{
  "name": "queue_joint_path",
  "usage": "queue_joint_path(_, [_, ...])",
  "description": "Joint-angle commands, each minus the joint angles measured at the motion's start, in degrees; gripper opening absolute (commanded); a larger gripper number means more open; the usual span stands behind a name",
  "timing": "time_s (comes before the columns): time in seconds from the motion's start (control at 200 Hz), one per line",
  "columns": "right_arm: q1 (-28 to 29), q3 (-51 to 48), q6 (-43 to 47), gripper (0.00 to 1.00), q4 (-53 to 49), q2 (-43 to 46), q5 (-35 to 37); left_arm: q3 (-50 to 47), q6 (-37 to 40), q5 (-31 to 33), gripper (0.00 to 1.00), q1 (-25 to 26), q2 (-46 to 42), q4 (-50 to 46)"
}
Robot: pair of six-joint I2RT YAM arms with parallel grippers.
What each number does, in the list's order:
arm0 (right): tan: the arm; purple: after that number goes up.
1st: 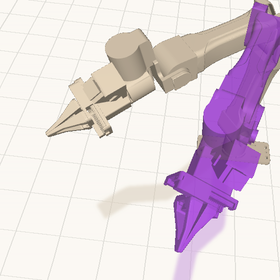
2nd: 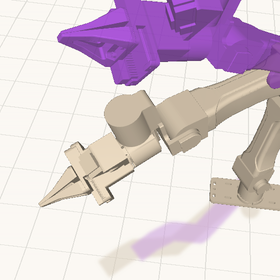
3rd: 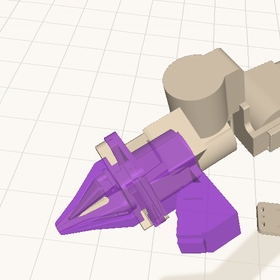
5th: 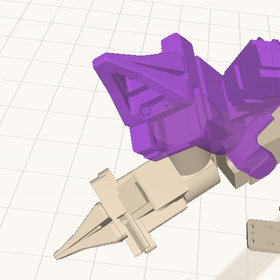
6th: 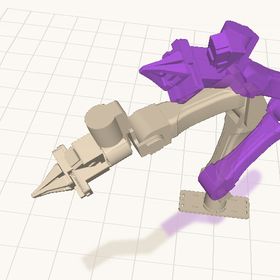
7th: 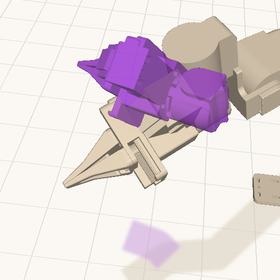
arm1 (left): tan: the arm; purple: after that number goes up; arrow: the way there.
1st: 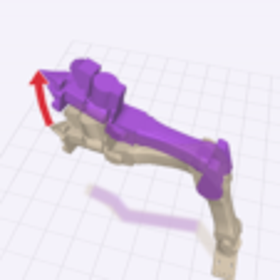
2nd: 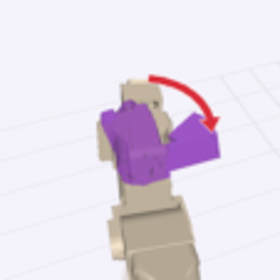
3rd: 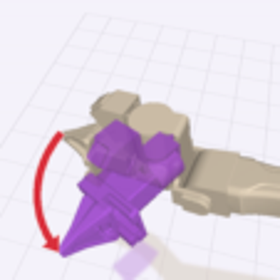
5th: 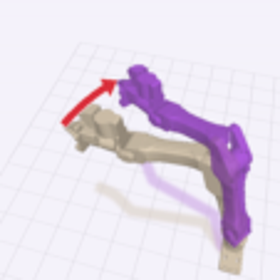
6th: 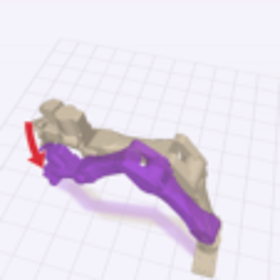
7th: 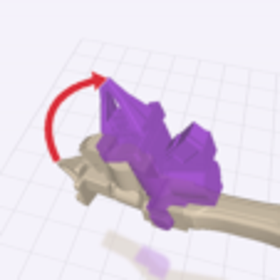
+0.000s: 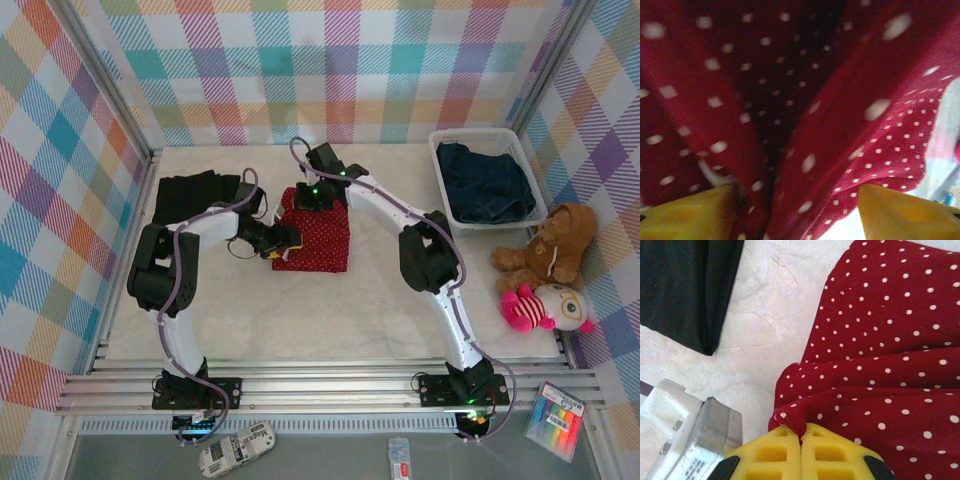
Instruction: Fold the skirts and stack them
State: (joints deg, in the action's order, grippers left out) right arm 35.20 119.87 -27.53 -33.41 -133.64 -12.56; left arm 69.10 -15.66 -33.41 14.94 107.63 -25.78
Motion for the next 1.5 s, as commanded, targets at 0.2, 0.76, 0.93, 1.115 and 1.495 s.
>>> queue_joint_path(0.2, [-0.74,-2.96,1.05,0.48,-0.41,4.44,1.79,-7.9,-7.54,6.81,0.59,1.49,-15.76,0.4])
queue_joint_path(0.76, [-2.07,-19.21,-0.73,0.99,4.97,15.34,7.64,4.59,-5.35,5.84,0.34,3.25,1.66,-6.22])
queue_joint_path(0.93, [-2.07,-19.33,-1.12,0.99,5.21,15.1,7.64,5.65,-4.98,5.13,0.34,3.47,4.51,-7.35])
queue_joint_path(1.115, [-2.15,-19.4,-1.41,0.99,5.23,14.53,7.35,6.69,-4.0,6.12,0.35,4.62,6.36,-9.7])
queue_joint_path(1.495, [-2.15,-22.94,-2.43,0.99,7.0,16.94,7.63,4.78,-3.54,3.26,0.08,4.57,1.69,-9.9])
